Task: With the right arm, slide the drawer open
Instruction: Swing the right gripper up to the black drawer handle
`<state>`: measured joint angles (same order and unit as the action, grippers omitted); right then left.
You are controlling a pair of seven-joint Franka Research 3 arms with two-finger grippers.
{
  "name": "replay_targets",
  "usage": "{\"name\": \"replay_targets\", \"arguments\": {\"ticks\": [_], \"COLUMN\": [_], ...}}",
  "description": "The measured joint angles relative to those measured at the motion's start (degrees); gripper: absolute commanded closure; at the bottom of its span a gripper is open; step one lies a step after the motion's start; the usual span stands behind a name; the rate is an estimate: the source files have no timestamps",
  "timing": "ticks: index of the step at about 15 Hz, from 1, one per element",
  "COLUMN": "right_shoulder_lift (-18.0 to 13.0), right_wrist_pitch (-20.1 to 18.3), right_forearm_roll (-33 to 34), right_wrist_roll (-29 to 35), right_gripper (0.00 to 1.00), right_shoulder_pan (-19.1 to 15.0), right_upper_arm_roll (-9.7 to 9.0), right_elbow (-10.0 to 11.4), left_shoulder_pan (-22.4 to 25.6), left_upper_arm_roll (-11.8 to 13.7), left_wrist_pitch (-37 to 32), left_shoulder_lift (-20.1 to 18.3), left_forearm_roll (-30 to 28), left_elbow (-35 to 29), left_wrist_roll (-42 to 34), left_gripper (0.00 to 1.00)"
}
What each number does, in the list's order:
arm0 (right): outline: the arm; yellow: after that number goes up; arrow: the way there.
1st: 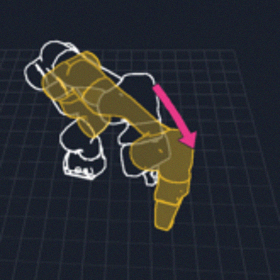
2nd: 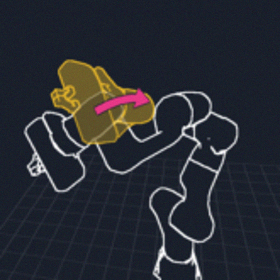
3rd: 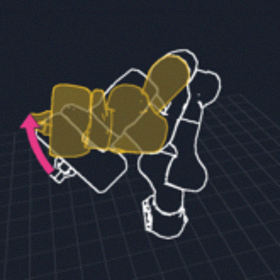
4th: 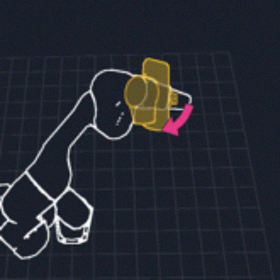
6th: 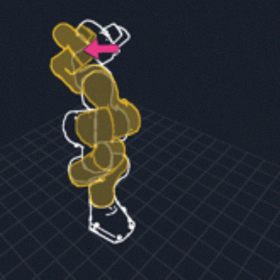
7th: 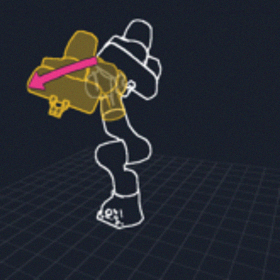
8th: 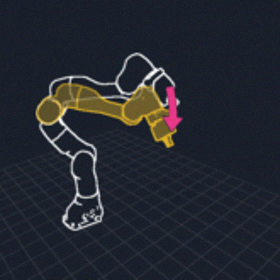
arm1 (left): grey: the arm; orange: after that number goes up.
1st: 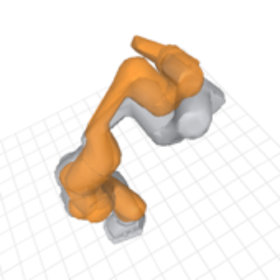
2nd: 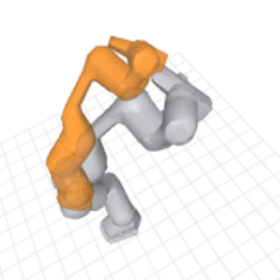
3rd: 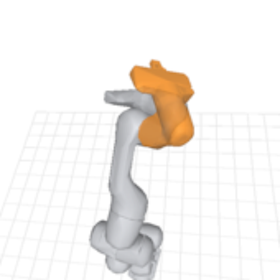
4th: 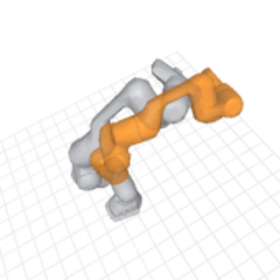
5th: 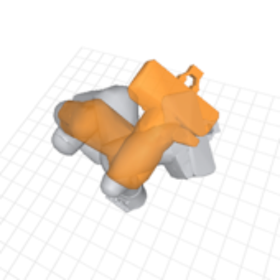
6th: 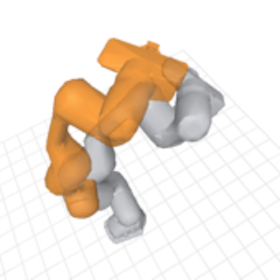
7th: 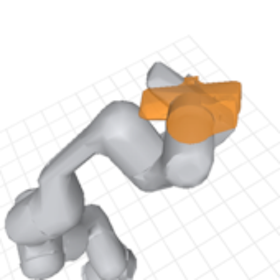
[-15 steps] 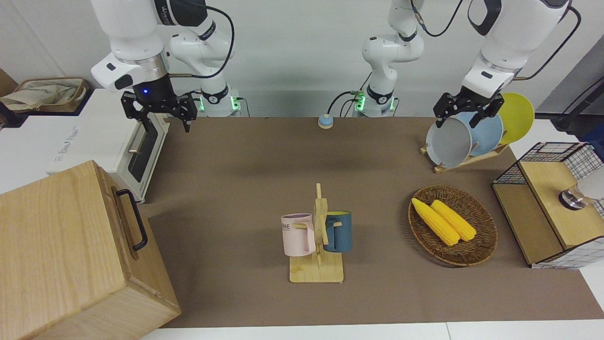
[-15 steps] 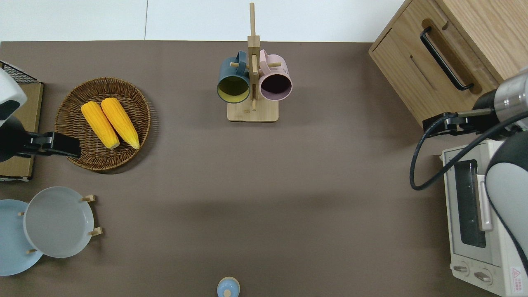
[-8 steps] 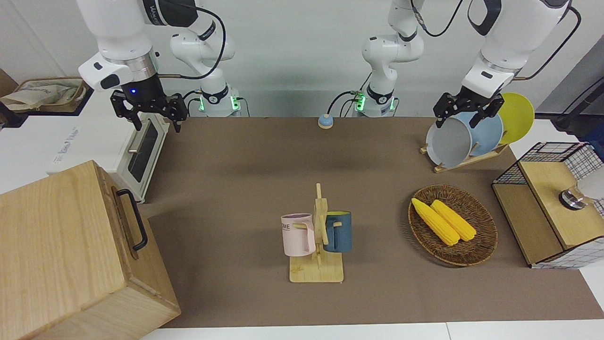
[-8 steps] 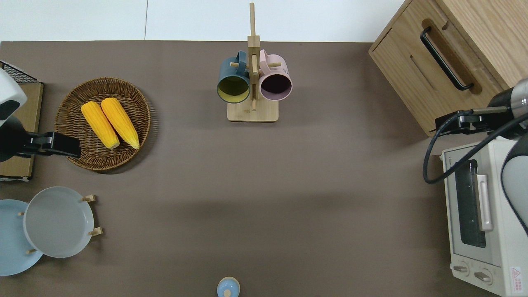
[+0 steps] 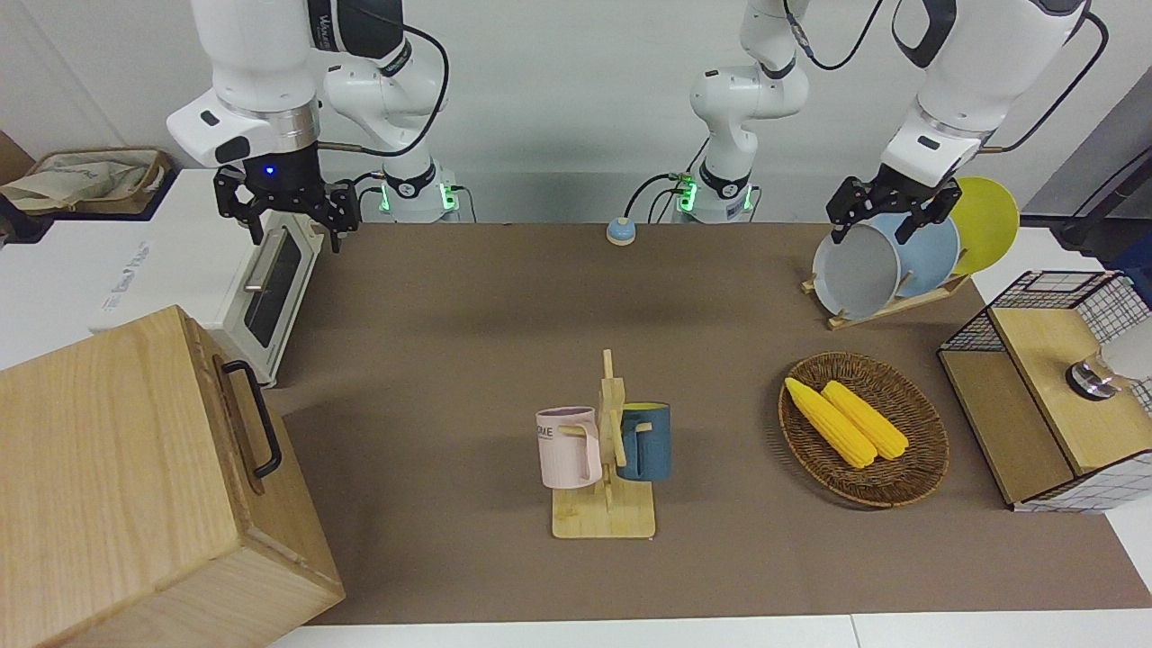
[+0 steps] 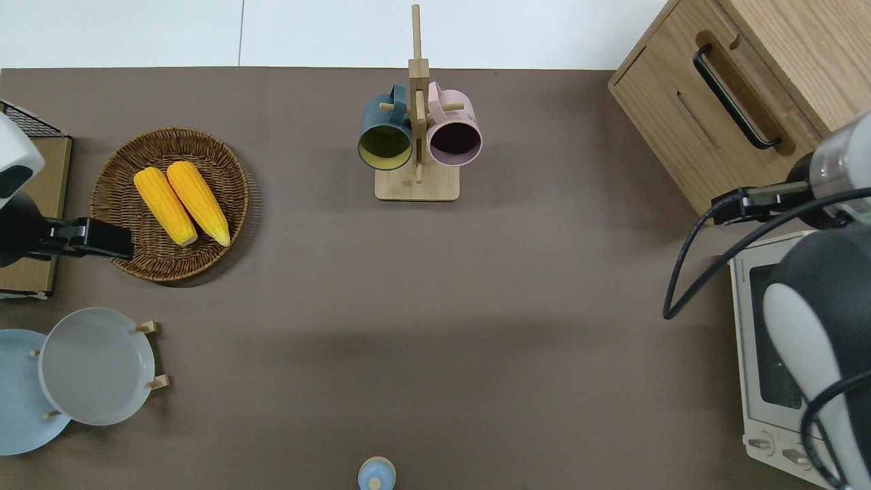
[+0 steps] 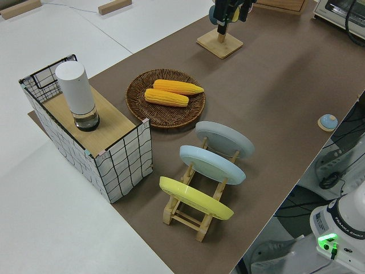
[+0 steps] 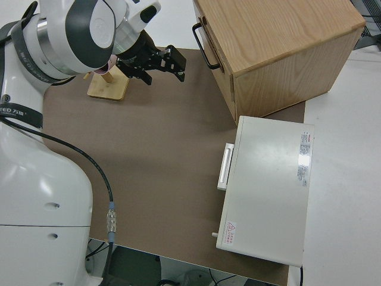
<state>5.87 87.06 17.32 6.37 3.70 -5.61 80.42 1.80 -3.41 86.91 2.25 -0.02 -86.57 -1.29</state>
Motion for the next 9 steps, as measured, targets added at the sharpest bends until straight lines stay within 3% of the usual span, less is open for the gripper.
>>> {"name": "replay_targets", "arguments": {"ticks": [4,9], "right_shoulder_lift": [1.0,4.6], "right_wrist_pitch": [0.0,0.9], "right_forearm_roll": [10.2,22.0], "right_wrist_roll": [3.8,6.6], "right_gripper": [0.017,0.017], "right_shoulder_pan": [5.6,10.6], "right_upper_arm_roll": [-0.27,-0.58], "right_elbow": [0.2,0.6], "left_shoulder_pan": [0.0,0.0], "left_upper_arm_roll": [0.0,0.0], "left_wrist_pitch": [0.0,0.0], "left_shoulder_lift": [0.0,0.0], "left_forearm_roll": [0.0,0.0], "left_elbow": [0.0,0.0], "left_wrist_roll": [0.0,0.0], "left_gripper": [0.01,0.01]}}
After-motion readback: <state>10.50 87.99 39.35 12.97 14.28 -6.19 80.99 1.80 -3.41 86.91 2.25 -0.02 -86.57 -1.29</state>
